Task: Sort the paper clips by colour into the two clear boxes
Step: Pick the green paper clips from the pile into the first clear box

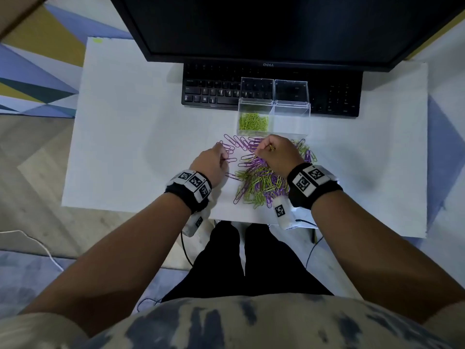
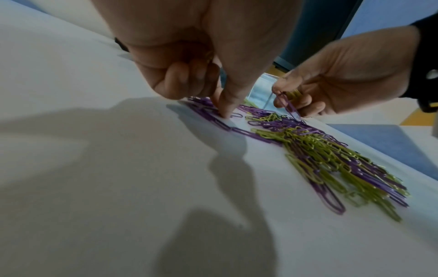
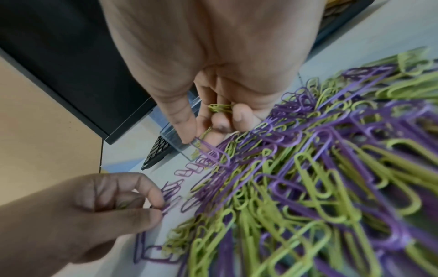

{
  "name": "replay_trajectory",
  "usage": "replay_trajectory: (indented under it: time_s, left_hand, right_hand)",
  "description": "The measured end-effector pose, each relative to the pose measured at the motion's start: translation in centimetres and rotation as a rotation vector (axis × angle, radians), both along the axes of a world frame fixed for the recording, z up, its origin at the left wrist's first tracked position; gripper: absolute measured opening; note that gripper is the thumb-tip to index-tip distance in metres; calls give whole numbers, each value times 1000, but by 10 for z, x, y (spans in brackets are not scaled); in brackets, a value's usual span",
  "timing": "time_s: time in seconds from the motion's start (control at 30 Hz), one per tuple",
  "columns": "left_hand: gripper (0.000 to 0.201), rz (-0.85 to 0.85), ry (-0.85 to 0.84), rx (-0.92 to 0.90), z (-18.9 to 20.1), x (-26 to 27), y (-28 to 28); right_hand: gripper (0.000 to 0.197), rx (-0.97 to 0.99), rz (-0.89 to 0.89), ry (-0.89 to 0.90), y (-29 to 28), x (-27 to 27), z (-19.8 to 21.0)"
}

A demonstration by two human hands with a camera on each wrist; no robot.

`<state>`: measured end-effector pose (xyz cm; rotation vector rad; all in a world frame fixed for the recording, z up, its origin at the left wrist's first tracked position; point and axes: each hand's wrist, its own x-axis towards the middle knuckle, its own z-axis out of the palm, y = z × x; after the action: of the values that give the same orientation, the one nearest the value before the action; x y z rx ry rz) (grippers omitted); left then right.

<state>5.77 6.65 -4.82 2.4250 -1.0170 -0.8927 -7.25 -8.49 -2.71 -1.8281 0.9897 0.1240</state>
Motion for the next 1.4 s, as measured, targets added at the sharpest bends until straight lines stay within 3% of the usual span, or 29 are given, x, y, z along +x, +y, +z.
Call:
replay_trajectory:
  time_s: [0.17,0.3,0.53,0.63,0.8,0.9,1.07,1.13,1.23,1.33,1.4]
  left_hand:
    - [11,-108,60,-54,6,-7,-2]
    - [14,-307,33,8,5,-21,-8]
    - [9,-269,-18,15,1,-13,-1]
    - [9,-149,72,-28,3,-6,3]
    - [20,236,295,-148,18,3,1]
    - [24,487,540,-257,26,4,-6]
    - [28,670,811,-307,20,10,-10]
    - [25,745,924,-350,19,9,-10]
    - [22,733,990,-347,16,4,-8]
    - [28,642,959,-277,13,3,-7]
    - [32,599,921,-233,16,2,-9]
  right_hand:
    - [8,-319,172,22,7,0,-5]
    - [13,-339,302,-15,24,11,-8]
    - [10,-358,415,76,27,19,-16]
    - [16,-357,442,83,23,20,-12]
    - [11,-97,103,-27,15,11,-2]
    - [28,25,53,-32,8,6,8]
    - [29,508,-230,-167,9,-1,4]
    - [27,589,-301,-198,10,-2,3]
    - [25,513,-257,-143,11,-4,-1]
    - [20,248,-81,6,7,-5,0]
    - [18,141,-17,10,5,-6,0]
